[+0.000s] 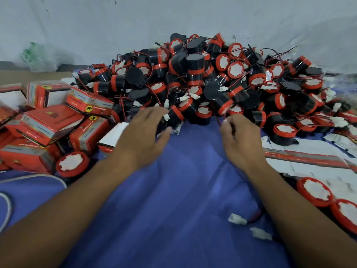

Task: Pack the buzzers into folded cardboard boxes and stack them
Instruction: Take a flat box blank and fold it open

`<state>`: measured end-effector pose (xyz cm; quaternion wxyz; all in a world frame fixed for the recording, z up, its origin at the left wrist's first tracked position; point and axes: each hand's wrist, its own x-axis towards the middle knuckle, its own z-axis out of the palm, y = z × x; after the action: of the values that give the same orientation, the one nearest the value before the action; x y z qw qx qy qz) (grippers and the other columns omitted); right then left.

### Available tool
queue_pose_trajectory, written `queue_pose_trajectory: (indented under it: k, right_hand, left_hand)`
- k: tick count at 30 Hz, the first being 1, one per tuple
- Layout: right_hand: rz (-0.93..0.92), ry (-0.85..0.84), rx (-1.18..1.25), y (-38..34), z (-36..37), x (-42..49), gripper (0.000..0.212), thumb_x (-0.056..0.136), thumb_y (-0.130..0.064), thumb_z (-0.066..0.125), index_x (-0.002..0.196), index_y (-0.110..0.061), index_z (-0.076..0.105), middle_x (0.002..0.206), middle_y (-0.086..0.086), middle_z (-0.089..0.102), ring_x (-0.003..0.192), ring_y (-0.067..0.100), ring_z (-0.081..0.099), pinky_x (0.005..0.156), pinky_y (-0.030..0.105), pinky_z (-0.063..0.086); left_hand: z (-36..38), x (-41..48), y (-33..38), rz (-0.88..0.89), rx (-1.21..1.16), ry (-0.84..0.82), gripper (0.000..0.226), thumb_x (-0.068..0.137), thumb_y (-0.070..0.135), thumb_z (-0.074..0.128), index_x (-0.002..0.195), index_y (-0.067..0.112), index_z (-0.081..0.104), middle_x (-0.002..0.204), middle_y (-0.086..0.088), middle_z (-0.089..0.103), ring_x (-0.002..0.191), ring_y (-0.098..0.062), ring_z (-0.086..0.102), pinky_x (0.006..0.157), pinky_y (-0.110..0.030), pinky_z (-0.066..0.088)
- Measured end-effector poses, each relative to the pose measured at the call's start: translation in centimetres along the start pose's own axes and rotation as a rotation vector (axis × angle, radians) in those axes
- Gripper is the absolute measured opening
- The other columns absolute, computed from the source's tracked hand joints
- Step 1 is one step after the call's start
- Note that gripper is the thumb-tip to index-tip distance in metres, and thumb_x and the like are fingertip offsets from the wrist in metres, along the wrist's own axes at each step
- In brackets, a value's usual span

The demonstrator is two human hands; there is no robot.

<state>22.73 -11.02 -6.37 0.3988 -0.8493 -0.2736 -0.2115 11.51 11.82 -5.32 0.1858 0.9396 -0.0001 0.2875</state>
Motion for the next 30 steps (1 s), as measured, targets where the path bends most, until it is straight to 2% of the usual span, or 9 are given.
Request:
queue_pose_trajectory:
  k: [2, 5, 7, 11, 14, 18, 22, 25, 30]
  right_hand:
    - [-0.170, -0.102, 0.113, -1.8, 0.0, -0.7, 0.023, 0.091, -0.021, 0.046, 0.072, -0.009, 0.047, 0.065, -0.004, 0.045, 0.059, 0.013, 0.043, 0.051, 0.022, 0.031]
    - [-0.422, -0.227, 0.156, -3.5, 0.6, -1.8, 0.024, 0.088, -0.020, 0.045, 0.070, -0.005, 0.043, 0.069, 0.000, 0.040, 0.061, 0.020, 0.036, 0.056, 0.032, 0.032]
    - [-0.472, -0.295, 0.190, -3.9, 0.9, -2.1, 0.027, 0.090, -0.020, 0.046, 0.069, -0.003, 0.045, 0.069, 0.003, 0.042, 0.063, 0.022, 0.036, 0.058, 0.038, 0.034]
    - [-0.436, -0.398, 0.339, -3.7, 0.2, -1.9, 0.039, 0.100, -0.030, 0.043, 0.066, -0.012, 0.048, 0.066, -0.001, 0.046, 0.061, 0.016, 0.044, 0.062, 0.027, 0.034]
    - [-0.207, -0.274, 0.341, -2.9, -1.6, -0.7, 0.053, 0.102, -0.042, 0.038, 0.059, -0.013, 0.049, 0.055, 0.000, 0.053, 0.056, 0.026, 0.055, 0.051, 0.037, 0.038]
    - [0.221, -0.231, 0.037, 0.3, -5.3, 1.7, 0.050, 0.100, -0.046, 0.046, 0.059, -0.022, 0.059, 0.052, -0.007, 0.057, 0.055, 0.010, 0.051, 0.052, 0.031, 0.037]
    - [0.444, -0.643, -0.488, 3.0, -8.5, 2.6, 0.051, 0.095, -0.059, 0.052, 0.079, -0.011, 0.058, 0.083, 0.009, 0.059, 0.076, 0.025, 0.053, 0.068, 0.035, 0.039]
    - [0.420, -0.973, -0.793, 2.1, -8.7, 2.2, 0.044, 0.085, -0.057, 0.068, 0.084, -0.015, 0.056, 0.088, 0.000, 0.059, 0.077, 0.017, 0.055, 0.068, 0.031, 0.043]
    - [0.271, -1.024, -0.940, -0.7, -7.0, 1.7, 0.037, 0.090, -0.032, 0.068, 0.065, -0.018, 0.044, 0.065, -0.001, 0.049, 0.056, 0.014, 0.045, 0.048, 0.024, 0.035]
  left_hand:
    - [1.8, -0.8, 0.1, -0.002, -0.029, -0.086, 0.054, 0.098, 0.031, 0.055, 0.146, 0.011, 0.040, 0.151, -0.007, 0.041, 0.138, -0.022, 0.036, 0.111, -0.039, 0.035]
    - [3.2, -1.0, -1.6, -0.023, 0.165, -0.198, 0.077, 0.097, 0.037, 0.058, 0.158, 0.012, 0.017, 0.166, -0.009, 0.006, 0.153, -0.028, 0.006, 0.123, -0.042, 0.015]
    - [3.4, -0.8, -2.5, -0.086, 0.228, -0.204, 0.081, 0.097, 0.041, 0.057, 0.159, 0.017, 0.012, 0.166, -0.009, -0.006, 0.153, -0.031, -0.002, 0.123, -0.046, 0.012]
    - [3.2, -0.5, -3.1, -0.137, 0.167, -0.173, 0.074, 0.094, 0.034, 0.063, 0.156, 0.019, 0.024, 0.164, -0.013, 0.013, 0.150, -0.034, 0.009, 0.120, -0.051, 0.018]
    - [3.1, -0.4, -2.9, -0.125, 0.156, -0.169, 0.068, 0.092, 0.029, 0.065, 0.151, 0.016, 0.034, 0.157, -0.014, 0.028, 0.146, -0.035, 0.019, 0.118, -0.052, 0.024]
    - [3.0, -0.6, -2.8, -0.119, 0.163, -0.181, 0.066, 0.094, 0.030, 0.061, 0.152, 0.016, 0.031, 0.158, -0.014, 0.025, 0.146, -0.035, 0.019, 0.115, -0.052, 0.027]
    - [3.1, -0.5, -2.6, -0.129, 0.153, -0.195, 0.066, 0.096, 0.031, 0.059, 0.152, 0.017, 0.029, 0.160, -0.013, 0.021, 0.147, -0.033, 0.016, 0.117, -0.051, 0.026]
    - [3.1, -0.6, -2.6, -0.129, 0.146, -0.191, 0.066, 0.096, 0.030, 0.060, 0.152, 0.016, 0.029, 0.159, -0.013, 0.022, 0.147, -0.033, 0.016, 0.117, -0.051, 0.027]
    - [3.0, -0.6, -2.6, -0.122, 0.147, -0.190, 0.066, 0.096, 0.029, 0.059, 0.153, 0.016, 0.029, 0.159, -0.014, 0.021, 0.147, -0.034, 0.016, 0.116, -0.050, 0.027]
